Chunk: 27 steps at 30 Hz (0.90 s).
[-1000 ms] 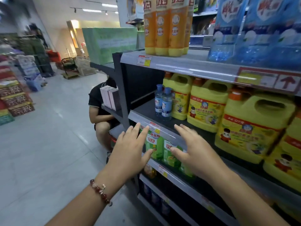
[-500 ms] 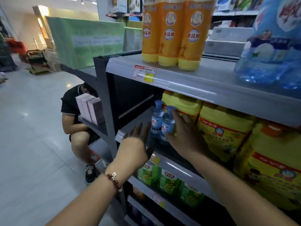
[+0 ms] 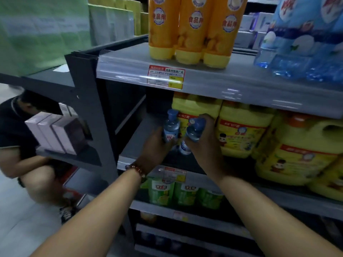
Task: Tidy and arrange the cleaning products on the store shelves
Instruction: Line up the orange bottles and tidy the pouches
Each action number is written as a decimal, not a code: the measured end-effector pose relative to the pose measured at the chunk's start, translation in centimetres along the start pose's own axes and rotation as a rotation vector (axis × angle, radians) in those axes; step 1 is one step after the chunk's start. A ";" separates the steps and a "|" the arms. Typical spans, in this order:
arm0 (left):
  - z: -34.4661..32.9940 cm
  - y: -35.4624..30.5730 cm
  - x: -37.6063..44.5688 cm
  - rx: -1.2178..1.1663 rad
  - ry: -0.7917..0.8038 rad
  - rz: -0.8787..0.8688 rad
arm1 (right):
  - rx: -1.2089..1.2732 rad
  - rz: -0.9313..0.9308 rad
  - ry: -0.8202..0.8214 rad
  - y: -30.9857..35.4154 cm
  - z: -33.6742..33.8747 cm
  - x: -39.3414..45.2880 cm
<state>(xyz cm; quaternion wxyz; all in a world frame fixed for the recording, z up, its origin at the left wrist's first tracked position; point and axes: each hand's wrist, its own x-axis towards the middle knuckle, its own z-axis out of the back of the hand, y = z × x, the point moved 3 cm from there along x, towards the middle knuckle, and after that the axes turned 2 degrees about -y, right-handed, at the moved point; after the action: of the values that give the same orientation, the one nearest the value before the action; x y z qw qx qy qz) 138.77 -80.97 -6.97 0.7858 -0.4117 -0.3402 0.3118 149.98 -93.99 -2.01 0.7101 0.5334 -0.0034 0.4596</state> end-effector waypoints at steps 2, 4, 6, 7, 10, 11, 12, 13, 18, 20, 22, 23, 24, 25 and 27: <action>0.6 0.4 -0.8 -0.044 0.010 -0.010 | 0.011 -0.052 -0.034 0.0 0.0 -0.3; 1.3 0.2 -1.9 -0.126 0.006 -0.024 | 0.060 -0.145 -0.019 -0.6 -0.1 -1.1; 2.2 -0.8 -3.3 -0.235 0.004 0.008 | 0.179 -0.314 -0.049 -0.9 0.1 -2.0; 2.6 -1.5 -4.2 -0.293 0.010 0.044 | 0.237 -0.390 -0.093 -0.8 0.5 -2.6; 3.5 -1.7 -6.3 -0.511 0.049 0.140 | 0.406 -0.431 -0.213 0.5 1.9 -4.0; 3.8 -1.7 -7.2 -0.600 0.061 0.196 | 0.471 -0.448 -0.244 0.8 2.5 -4.6; 3.9 -1.5 -8.2 -0.671 0.079 0.251 | 0.532 -0.493 -0.275 1.2 3.0 -5.4; 3.7 -1.3 -9.2 -0.735 0.103 0.301 | 0.580 -0.556 -0.300 1.3 3.6 -6.3; -0.1 -0.7 -14.7 -0.910 0.270 0.621 | 0.699 -0.759 -0.261 0.6 5.1 -12.1; -2.3 -0.9 -17.3 -0.861 0.387 0.735 | 0.786 -0.859 -0.271 0.3 5.8 -14.7; -4.6 -1.6 -19.8 -0.821 0.517 0.819 | 0.914 -0.994 -0.294 -0.1 6.9 -17.3; -5.9 -2.2 -21.0 -0.823 0.580 0.860 | 1.012 -1.076 -0.299 -0.2 7.6 -18.6; -7.2 -2.8 -22.2 -0.837 0.638 0.906 | 1.118 -1.153 -0.299 -0.3 8.5 -19.9; -8.5 -3.5 -23.2 -0.854 0.684 0.945 | 1.210 -1.215 -0.300 -0.6 9.8 -21.3; -11.1 -5.3 -24.9 -0.875 0.751 0.965 | 1.331 -1.292 -0.299 -1.8 12.8 -24.3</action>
<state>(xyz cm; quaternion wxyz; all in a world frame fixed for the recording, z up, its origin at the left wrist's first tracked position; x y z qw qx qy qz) 134.34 -107.44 -14.09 0.3898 -0.8685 0.0763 0.2965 143.39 -119.54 -9.88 0.3688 0.7819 0.4656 -0.1894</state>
